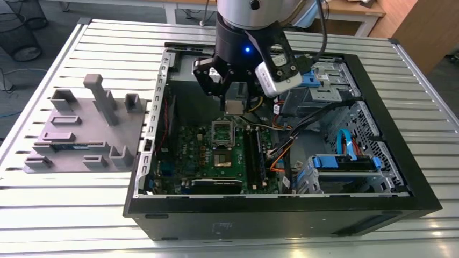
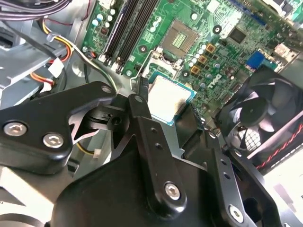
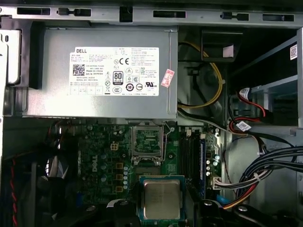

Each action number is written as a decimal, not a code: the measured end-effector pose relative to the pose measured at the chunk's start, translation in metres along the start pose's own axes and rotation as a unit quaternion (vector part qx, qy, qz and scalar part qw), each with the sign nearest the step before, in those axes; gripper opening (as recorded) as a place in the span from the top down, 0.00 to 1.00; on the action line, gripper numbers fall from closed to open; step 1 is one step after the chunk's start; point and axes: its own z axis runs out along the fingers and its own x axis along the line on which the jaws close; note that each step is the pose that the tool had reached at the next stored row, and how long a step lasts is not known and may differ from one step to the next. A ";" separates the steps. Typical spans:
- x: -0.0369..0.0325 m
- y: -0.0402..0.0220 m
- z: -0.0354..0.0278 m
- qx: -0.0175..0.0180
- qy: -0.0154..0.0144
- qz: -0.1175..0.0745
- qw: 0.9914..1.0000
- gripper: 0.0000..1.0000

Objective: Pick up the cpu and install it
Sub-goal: 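Place the cpu into insertion slot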

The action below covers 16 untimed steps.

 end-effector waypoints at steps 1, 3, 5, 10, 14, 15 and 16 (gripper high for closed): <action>0.0000 -0.0013 0.0009 0.000 0.000 0.000 1.000 0.53; 0.0000 -0.0039 0.0029 0.000 0.001 0.000 1.000 0.53; 0.0000 -0.0063 0.0050 0.000 0.001 0.000 1.000 0.53; 0.0001 -0.0120 0.0118 0.000 0.003 0.000 1.000 0.53; 0.0001 -0.0163 0.0181 0.000 0.004 0.000 1.000 0.53; 0.0001 -0.0170 0.0195 0.000 0.004 0.000 1.000 0.53; 0.0001 -0.0178 0.0211 0.000 0.005 0.000 1.000 0.53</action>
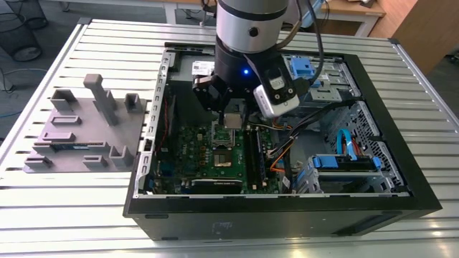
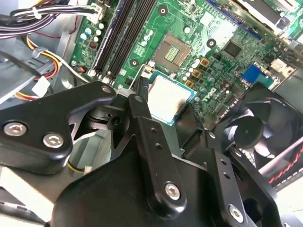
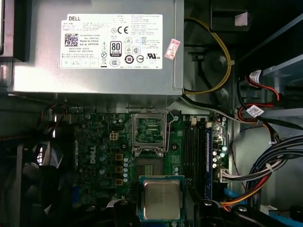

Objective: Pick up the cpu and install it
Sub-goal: 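Place the cpu into insertion slot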

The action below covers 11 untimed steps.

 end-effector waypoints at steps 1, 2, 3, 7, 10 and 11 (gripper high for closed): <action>0.0000 -0.0007 0.0016 0.000 0.000 0.000 1.000 0.53; 0.0000 -0.0013 0.0033 0.000 0.001 0.000 1.000 0.53; 0.0000 -0.0018 0.0050 0.000 0.001 0.000 1.000 0.53; 0.0000 -0.0036 0.0116 0.000 0.002 0.000 1.000 0.53; 0.0000 -0.0043 0.0154 0.000 0.002 0.000 1.000 0.53; 0.0000 -0.0044 0.0166 0.000 0.002 0.000 1.000 0.53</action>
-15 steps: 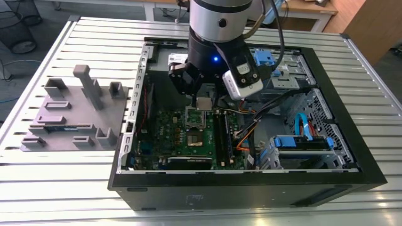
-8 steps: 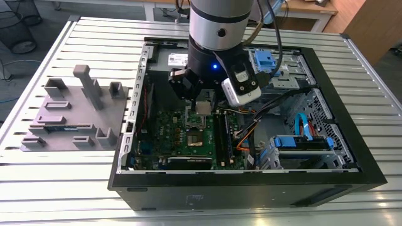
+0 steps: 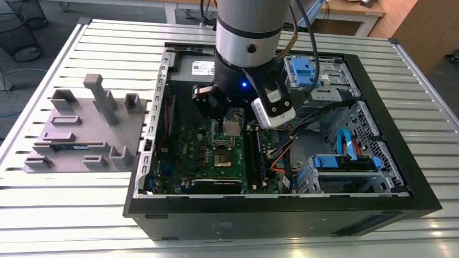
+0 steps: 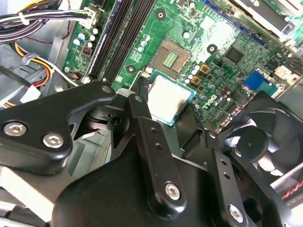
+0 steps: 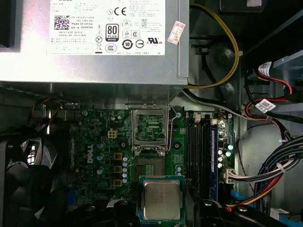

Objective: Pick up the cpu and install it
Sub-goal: 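Place the cpu into insertion slot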

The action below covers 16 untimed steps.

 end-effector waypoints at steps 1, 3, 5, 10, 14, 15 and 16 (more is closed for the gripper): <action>0.0000 -0.0002 0.0011 0.000 0.000 0.000 1.000 0.53; 0.0000 -0.0009 0.0032 0.000 0.000 0.000 1.000 0.53; 0.0000 -0.0017 0.0058 0.000 0.000 0.000 1.000 0.53; 0.0000 -0.0031 0.0111 0.000 0.000 0.000 1.000 0.53; -0.0001 -0.0031 0.0114 0.000 0.000 0.000 1.000 0.53; 0.0000 -0.0031 0.0115 0.000 0.000 0.000 1.000 0.53; 0.0000 -0.0031 0.0114 0.000 0.000 0.000 1.000 0.53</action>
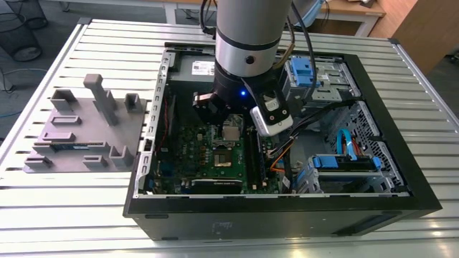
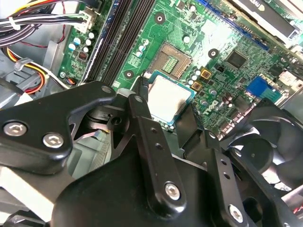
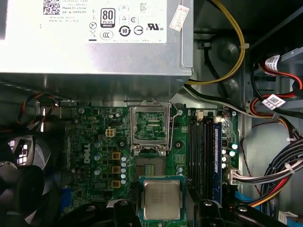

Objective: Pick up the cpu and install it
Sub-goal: 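Place the cpu into insertion slot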

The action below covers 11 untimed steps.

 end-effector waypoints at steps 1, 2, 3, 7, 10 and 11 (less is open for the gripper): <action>0.0000 0.0000 0.0003 0.000 0.000 0.000 1.000 0.53; 0.0000 -0.0001 0.0019 0.000 0.000 0.000 1.000 0.53; 0.0000 -0.0001 0.0030 0.000 0.000 0.000 1.000 0.53; 0.0000 -0.0004 0.0090 0.000 0.000 0.000 1.000 0.53; 0.0000 -0.0009 0.0143 0.000 0.000 0.000 1.000 0.53; 0.0000 -0.0011 0.0160 0.000 0.000 0.000 1.000 0.53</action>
